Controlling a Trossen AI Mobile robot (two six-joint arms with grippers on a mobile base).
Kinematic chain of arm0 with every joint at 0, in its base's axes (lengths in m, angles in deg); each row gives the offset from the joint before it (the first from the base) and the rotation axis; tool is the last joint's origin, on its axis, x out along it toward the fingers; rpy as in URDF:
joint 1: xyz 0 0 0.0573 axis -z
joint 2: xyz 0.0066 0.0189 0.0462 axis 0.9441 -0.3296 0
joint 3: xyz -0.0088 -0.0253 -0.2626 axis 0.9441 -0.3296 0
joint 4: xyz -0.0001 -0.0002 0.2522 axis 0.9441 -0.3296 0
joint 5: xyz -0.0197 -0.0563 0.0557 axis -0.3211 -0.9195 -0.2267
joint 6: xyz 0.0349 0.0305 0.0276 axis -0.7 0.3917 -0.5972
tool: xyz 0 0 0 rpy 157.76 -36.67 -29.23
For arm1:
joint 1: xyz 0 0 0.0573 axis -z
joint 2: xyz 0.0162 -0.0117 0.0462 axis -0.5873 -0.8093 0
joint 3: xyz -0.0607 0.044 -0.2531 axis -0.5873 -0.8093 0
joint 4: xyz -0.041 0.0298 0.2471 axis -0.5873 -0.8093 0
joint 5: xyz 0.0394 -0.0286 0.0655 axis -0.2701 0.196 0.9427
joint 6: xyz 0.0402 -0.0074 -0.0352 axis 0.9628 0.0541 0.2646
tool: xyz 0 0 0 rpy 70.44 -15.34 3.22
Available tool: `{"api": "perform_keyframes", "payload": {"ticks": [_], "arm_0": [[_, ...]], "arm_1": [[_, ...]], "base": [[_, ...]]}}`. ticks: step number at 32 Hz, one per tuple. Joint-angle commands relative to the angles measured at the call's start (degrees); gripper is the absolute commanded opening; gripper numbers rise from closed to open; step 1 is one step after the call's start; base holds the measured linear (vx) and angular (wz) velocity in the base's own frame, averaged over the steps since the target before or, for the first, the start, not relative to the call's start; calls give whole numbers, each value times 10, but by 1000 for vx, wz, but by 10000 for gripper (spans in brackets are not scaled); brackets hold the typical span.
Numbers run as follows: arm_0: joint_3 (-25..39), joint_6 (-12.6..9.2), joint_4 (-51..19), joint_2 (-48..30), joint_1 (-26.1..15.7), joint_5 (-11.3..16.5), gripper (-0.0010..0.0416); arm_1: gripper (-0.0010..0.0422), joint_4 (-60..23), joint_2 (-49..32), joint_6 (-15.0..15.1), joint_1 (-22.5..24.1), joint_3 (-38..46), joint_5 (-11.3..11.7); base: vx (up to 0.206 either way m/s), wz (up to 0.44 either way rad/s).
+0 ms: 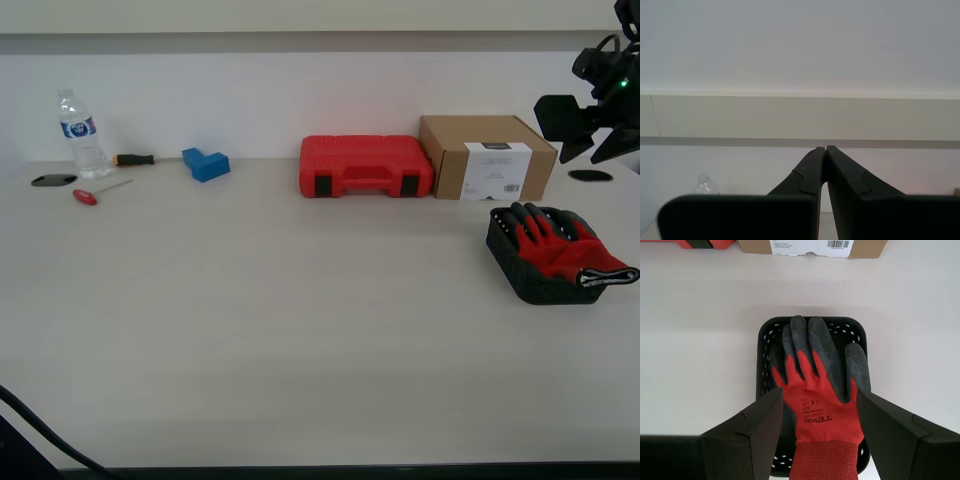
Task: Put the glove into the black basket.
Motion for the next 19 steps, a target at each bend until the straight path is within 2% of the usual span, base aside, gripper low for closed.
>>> {"api": "perform_keyframes", "payload": {"ticks": [1, 19], "arm_0": [[0, 0, 0, 0, 0, 2, 202], [0, 0, 1, 0, 0, 2, 202]], "arm_1": [[0, 3, 0, 0, 0, 0, 0], [0, 3, 0, 0, 0, 0, 0]], "base": [[0, 0], [0, 0]]}}
